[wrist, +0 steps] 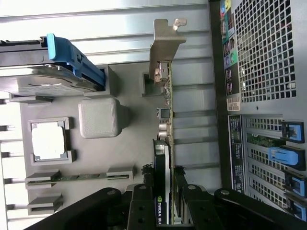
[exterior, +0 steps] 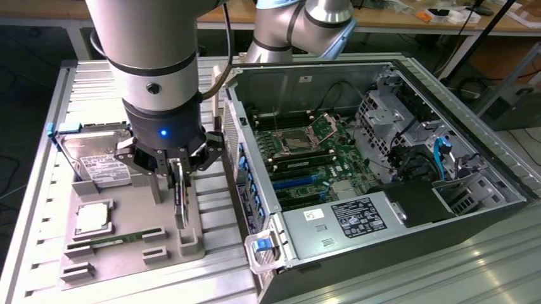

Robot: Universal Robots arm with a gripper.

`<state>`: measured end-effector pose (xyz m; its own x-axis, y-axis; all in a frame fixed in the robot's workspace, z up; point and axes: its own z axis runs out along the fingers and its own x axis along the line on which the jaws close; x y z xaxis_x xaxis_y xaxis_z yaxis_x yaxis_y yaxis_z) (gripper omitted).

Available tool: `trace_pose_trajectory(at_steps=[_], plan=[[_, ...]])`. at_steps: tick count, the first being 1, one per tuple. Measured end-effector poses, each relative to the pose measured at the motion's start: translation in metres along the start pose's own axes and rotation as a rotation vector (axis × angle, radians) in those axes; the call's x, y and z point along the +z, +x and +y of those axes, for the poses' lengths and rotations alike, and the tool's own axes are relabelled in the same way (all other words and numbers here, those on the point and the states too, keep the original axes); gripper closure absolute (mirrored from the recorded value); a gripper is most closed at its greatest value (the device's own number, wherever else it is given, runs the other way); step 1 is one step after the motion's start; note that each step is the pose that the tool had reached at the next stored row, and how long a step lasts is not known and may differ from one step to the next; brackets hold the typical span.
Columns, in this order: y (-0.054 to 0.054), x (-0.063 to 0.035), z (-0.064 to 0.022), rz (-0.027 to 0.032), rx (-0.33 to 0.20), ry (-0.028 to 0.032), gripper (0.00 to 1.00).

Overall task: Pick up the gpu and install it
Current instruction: 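Pick up the gpu and move the gpu toward the slot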

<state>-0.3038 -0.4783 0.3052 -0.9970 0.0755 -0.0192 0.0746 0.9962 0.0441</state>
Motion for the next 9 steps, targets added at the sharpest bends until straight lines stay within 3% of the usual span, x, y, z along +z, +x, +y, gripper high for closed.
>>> trace_pose_trajectory(at_steps=[9], plan=[[-0.0001,-0.0047,0.0002,0.0,0.0,0.0,0.73]])
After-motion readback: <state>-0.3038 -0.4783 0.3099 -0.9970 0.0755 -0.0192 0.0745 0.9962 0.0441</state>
